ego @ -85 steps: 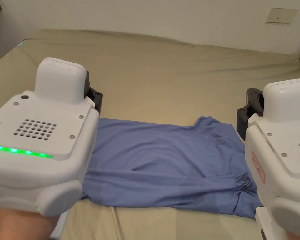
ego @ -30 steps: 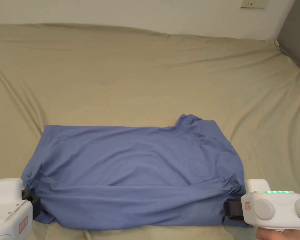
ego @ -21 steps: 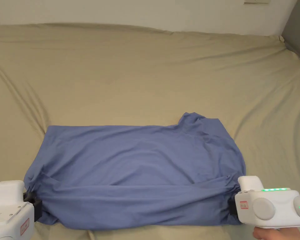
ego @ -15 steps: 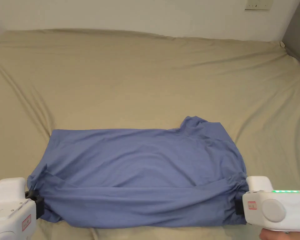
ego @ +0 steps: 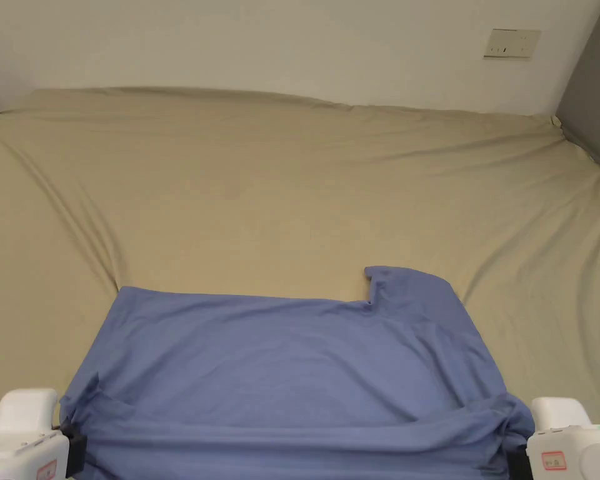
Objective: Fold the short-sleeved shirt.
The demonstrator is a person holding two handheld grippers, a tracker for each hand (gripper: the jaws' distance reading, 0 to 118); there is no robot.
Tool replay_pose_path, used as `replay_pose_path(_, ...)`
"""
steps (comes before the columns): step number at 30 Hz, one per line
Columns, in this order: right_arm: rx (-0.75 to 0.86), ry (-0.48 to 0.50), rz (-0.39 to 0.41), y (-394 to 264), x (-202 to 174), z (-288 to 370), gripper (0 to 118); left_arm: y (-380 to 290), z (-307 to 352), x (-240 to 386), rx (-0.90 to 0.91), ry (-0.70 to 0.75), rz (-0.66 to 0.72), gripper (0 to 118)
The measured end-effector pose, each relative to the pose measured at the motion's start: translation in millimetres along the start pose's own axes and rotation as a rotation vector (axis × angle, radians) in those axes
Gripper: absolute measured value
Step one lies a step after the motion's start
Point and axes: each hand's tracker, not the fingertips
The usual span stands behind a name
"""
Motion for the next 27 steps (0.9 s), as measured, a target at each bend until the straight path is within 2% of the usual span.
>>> replay_pose_path(5,-0.045,-0.027,0.017,-12.4,6.9,-46.7,9,-23.4,-34.7,-5.9,-0.098,0.019,0.001,8)
replay_pose_path(7,-0.065,-0.038,0.005,-17.6,5.5,-60.8,10,-30.0,-48.5,-6.1,-0.160,0.013,0.007,8)
replay_pose_path(8,-0.062,-0.042,-0.006,-20.0,5.7,-66.3,11,-31.9,-49.9,-6.5,-0.136,0.009,0.012,8)
replay_pose_path(9,-0.047,-0.056,-0.013,-20.5,6.4,-68.6,24,-28.7,-43.8,-5.2,-0.120,0.016,0.023,11)
replay_pose_path(10,-0.033,-0.113,-0.012,-18.7,7.1,-66.6,40,-26.6,-41.7,-3.7,-0.121,0.029,0.019,20)
replay_pose_path(11,-0.032,-0.164,0.000,-16.1,9.7,-64.3,61,-26.2,-41.2,-3.9,-0.115,0.061,0.004,39)
replay_pose_path(12,-0.033,-0.201,0.007,-14.0,15.1,-64.1,89,-26.7,-41.7,-6.3,-0.106,0.116,-0.013,73)
replay_pose_path(13,-0.032,-0.214,0.004,-16.2,13.5,-54.7,100,-26.7,-41.7,-9.4,-0.108,0.157,-0.019,94)
replay_pose_path(14,-0.020,-0.202,-0.017,-14.9,19.2,-50.0,102,-23.4,-33.1,-13.4,-0.111,0.174,-0.007,104)
replay_pose_path(16,0.034,-0.185,-0.096,-8.0,28.9,-32.1,102,-17.2,-19.3,-23.7,-0.065,0.166,0.047,105)
replay_pose_path(18,0.124,-0.166,-0.135,0.7,36.0,-10.4,102,-4.6,2.3,-28.6,0.030,0.168,0.078,105)
replay_pose_path(23,0.434,-0.155,-0.077,30.7,13.1,66.1,102,36.9,68.8,-11.7,0.335,0.156,0.047,105)
replay_pose_path(27,0.696,-0.111,-0.056,47.2,-30.0,144.9,105,68.0,128.7,17.8,0.578,0.104,0.004,105)
